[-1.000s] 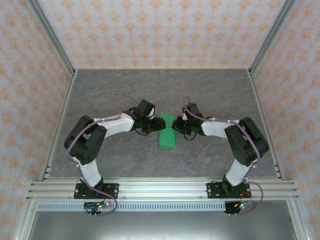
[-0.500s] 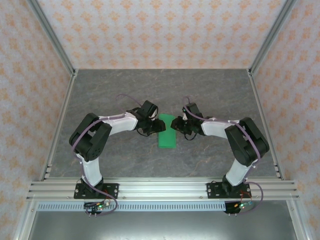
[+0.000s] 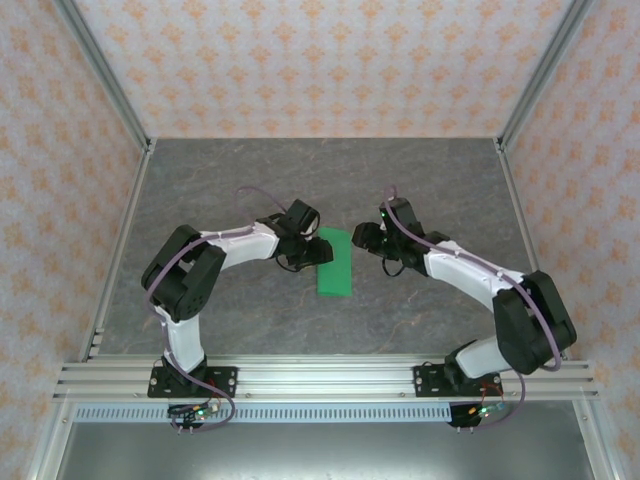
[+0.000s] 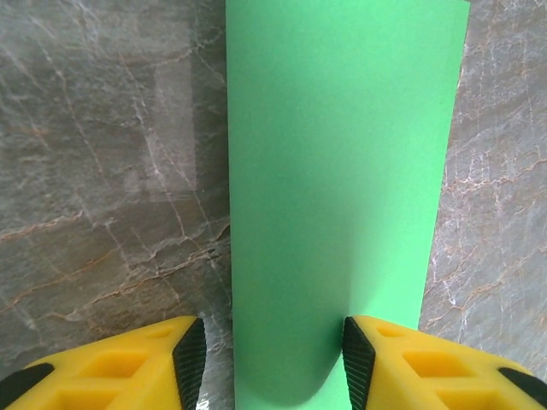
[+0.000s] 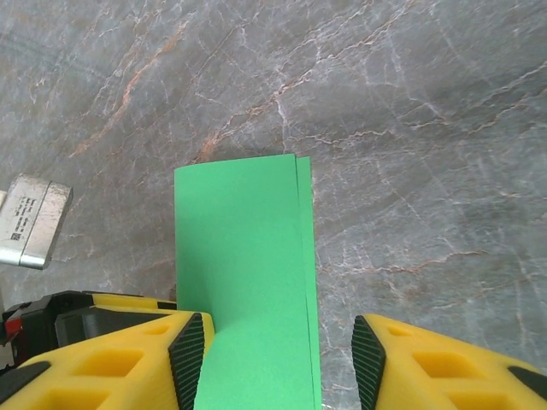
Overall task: Fold a paper plane with a square sheet of paper (fold left side to right side)
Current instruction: First fold in half a square sheet of paper at the center of the table.
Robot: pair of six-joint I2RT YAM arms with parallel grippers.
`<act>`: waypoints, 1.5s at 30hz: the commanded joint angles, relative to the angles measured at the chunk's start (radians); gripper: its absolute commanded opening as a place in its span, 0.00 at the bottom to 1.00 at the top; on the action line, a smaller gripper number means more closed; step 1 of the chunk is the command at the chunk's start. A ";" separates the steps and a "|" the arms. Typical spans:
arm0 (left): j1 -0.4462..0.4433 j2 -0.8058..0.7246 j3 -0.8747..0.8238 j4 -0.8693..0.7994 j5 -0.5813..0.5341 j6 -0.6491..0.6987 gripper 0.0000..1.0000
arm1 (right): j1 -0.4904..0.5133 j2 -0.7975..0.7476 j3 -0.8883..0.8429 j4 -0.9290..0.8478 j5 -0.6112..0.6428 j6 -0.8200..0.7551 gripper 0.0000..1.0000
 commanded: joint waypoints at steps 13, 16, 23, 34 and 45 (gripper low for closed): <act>-0.027 0.072 0.063 -0.067 -0.051 0.041 0.51 | 0.002 -0.039 -0.029 -0.071 0.036 -0.028 0.52; -0.030 0.078 0.073 -0.077 -0.056 0.047 0.52 | 0.003 -0.039 -0.028 -0.071 0.033 -0.028 0.52; -0.032 0.088 0.082 -0.084 -0.060 0.049 0.52 | 0.003 -0.036 -0.029 -0.066 0.021 -0.023 0.52; -0.039 0.102 0.099 -0.106 -0.068 0.064 0.54 | 0.004 -0.036 -0.033 -0.063 0.011 -0.021 0.52; -0.042 0.109 0.108 -0.117 -0.076 0.070 0.54 | 0.004 -0.033 -0.033 -0.059 0.007 -0.018 0.52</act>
